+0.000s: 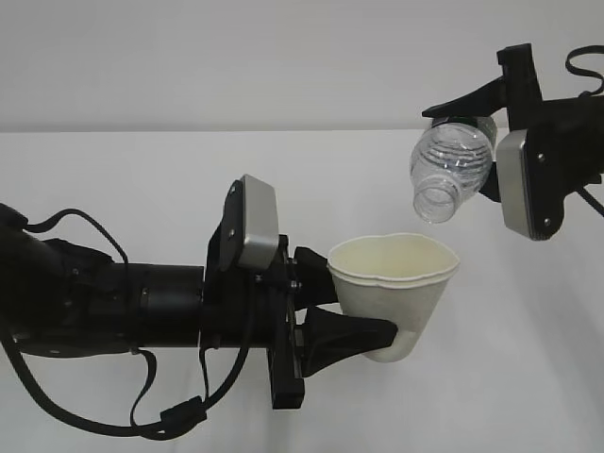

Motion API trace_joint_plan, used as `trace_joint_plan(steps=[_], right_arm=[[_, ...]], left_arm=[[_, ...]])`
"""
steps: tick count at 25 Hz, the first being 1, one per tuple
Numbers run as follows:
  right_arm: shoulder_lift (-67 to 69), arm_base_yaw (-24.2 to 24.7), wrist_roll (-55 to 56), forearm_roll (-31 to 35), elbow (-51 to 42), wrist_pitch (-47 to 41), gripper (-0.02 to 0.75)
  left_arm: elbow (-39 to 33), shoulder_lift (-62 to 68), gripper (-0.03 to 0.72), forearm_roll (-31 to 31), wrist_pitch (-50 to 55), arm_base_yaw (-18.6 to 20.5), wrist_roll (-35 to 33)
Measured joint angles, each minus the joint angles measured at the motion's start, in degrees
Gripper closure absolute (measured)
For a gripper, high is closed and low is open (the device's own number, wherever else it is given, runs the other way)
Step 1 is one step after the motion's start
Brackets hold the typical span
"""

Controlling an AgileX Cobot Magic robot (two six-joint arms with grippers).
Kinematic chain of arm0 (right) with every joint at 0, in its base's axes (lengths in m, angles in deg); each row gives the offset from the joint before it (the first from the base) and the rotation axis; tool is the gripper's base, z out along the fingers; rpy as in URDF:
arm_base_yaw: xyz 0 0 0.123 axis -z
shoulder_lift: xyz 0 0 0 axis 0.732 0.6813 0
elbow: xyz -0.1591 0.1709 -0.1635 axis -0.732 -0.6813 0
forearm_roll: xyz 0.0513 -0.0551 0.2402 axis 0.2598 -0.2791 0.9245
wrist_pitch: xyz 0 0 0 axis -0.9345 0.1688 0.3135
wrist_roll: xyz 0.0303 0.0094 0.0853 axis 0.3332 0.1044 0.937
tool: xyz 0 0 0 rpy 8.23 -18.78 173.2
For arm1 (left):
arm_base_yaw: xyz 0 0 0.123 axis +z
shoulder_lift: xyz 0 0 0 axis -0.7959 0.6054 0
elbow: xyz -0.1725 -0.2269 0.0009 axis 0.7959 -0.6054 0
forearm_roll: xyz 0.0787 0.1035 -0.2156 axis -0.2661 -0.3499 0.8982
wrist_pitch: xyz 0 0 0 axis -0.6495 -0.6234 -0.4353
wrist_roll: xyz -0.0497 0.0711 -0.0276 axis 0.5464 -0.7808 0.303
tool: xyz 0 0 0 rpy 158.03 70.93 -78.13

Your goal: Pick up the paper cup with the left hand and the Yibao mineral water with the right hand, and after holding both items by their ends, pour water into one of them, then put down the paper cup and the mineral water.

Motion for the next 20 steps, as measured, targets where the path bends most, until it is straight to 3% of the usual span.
trace_joint_plan(steps=[20], right_arm=[[0.00, 0.00, -1.89, 1.08, 0.00, 1.43, 0.249]], left_arm=[[0.00, 0.00, 0.286, 0.00, -0.36, 0.00, 0.38]])
